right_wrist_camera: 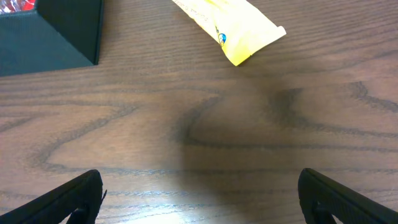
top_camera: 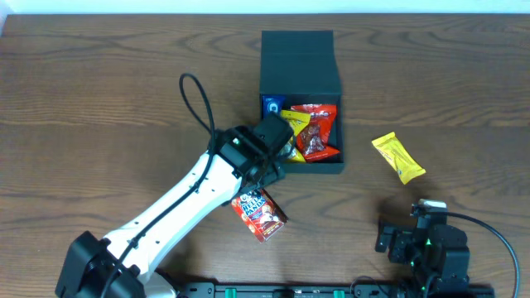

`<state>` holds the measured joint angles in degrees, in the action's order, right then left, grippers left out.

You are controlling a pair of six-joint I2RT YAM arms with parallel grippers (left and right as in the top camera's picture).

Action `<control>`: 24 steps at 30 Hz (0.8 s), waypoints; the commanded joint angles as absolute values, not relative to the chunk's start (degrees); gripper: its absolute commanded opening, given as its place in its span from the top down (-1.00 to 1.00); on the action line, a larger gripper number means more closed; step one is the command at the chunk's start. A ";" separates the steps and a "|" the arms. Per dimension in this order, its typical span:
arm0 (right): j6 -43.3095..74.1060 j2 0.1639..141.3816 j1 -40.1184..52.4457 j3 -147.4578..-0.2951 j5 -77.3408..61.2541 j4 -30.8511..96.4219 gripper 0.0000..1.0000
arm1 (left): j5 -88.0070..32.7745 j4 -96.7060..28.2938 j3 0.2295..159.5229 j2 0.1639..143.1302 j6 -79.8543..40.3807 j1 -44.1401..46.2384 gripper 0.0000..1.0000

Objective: Pack container
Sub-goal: 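Move the left gripper down to the red Hello Panda box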

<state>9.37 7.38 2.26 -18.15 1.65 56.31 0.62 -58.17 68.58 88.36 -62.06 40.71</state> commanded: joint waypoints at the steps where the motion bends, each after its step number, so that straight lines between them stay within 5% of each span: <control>1: 8.51 7.14 1.96 -18.06 1.48 56.51 -0.98 | -4.60 -55.68 65.17 87.24 -64.88 40.64 -0.90; 24: 8.51 7.14 1.96 -18.06 1.48 56.51 -0.99 | -7.38 -41.15 52.56 92.82 -69.52 41.30 -0.91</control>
<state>9.37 7.38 2.26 -18.15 1.65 56.34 -7.05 -41.39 52.75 90.45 -68.40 40.82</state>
